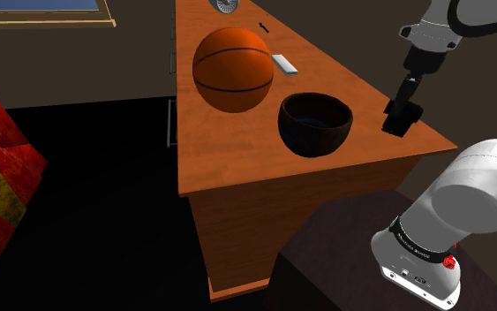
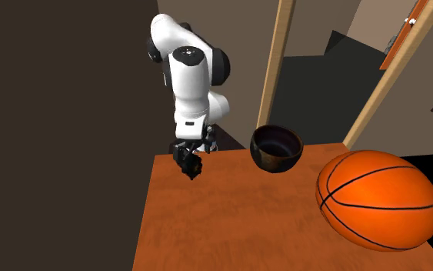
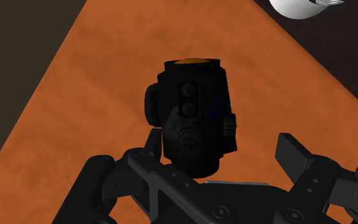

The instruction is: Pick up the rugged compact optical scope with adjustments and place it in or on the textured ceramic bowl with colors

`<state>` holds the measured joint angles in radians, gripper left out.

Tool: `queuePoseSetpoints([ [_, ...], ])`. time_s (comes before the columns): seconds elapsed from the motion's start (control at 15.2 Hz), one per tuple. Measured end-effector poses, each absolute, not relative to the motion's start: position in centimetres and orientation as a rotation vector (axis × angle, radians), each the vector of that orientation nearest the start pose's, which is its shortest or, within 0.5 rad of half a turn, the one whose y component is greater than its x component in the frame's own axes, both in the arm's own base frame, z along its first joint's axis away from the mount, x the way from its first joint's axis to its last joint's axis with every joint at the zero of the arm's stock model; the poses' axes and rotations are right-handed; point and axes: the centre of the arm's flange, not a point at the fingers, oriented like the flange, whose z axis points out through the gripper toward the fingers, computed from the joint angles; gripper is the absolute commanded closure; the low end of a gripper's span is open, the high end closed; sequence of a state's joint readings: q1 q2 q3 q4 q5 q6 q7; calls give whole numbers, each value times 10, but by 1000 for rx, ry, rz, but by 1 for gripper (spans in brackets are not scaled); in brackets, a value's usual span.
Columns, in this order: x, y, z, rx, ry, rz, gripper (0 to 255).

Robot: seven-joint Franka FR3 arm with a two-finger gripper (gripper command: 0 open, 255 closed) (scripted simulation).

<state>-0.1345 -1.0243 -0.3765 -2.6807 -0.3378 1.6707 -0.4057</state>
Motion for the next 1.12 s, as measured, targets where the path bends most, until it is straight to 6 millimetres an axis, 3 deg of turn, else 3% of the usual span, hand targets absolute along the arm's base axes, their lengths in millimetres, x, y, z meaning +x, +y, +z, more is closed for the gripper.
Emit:
queuePoseSetpoints([
  [0.33,186,-187,458,-3110,-88,60,0],
  [0.46,159,-185,480,-3140,-44,-174,0],
  [0.53,154,-185,480,-3146,-36,-221,0],
  [0.99,150,-185,479,-3151,-30,-269,0],
  [1.06,150,-185,479,-3151,-30,-269,255],
  [1.12,150,-185,479,-3152,-29,-270,255],
])
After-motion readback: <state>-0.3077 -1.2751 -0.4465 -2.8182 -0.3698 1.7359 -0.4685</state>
